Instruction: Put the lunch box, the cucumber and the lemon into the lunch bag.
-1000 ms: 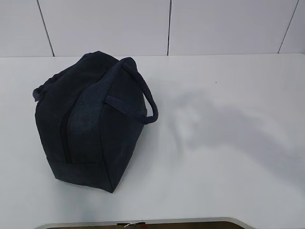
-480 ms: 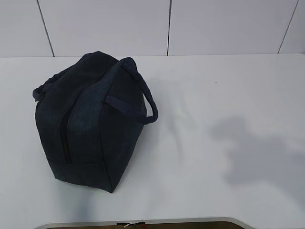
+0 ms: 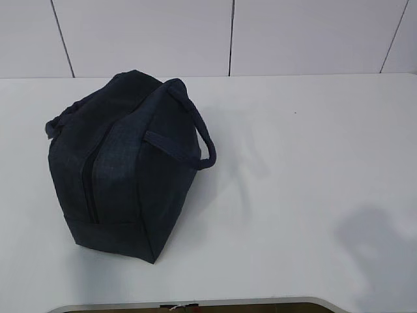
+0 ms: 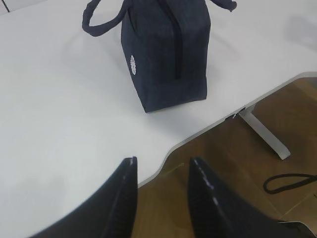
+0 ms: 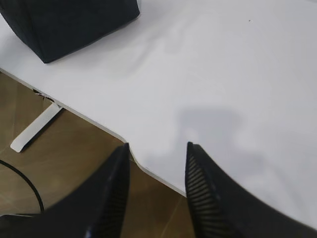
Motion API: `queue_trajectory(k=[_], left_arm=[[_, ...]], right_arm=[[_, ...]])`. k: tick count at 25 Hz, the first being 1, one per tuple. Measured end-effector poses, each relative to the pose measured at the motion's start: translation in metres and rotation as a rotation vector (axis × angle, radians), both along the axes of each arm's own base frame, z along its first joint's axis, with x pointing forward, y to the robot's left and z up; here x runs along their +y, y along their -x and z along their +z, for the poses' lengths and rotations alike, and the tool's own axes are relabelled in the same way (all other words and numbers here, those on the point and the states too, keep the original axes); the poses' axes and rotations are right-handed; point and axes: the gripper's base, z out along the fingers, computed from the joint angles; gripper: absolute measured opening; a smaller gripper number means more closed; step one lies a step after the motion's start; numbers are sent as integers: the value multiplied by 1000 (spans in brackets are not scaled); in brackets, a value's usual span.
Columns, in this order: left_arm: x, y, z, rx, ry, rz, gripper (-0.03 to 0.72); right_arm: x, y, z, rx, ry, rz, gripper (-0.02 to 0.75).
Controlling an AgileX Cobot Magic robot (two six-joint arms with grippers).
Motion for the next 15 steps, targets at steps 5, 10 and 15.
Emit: queue_trajectory(k=[5,10,15], left_arm=[[3,12,-21,-31,23,-11,242],[-1,3,-47,49,5,-17,242],[-3,-1,-55,75,-4,-17,242]], right_arm=[[-7,10,-15,-49,-30,2,314],[-11,15,-26,-64,-37,-1,314],[-16,20,-34,-66,-30,-11,314]])
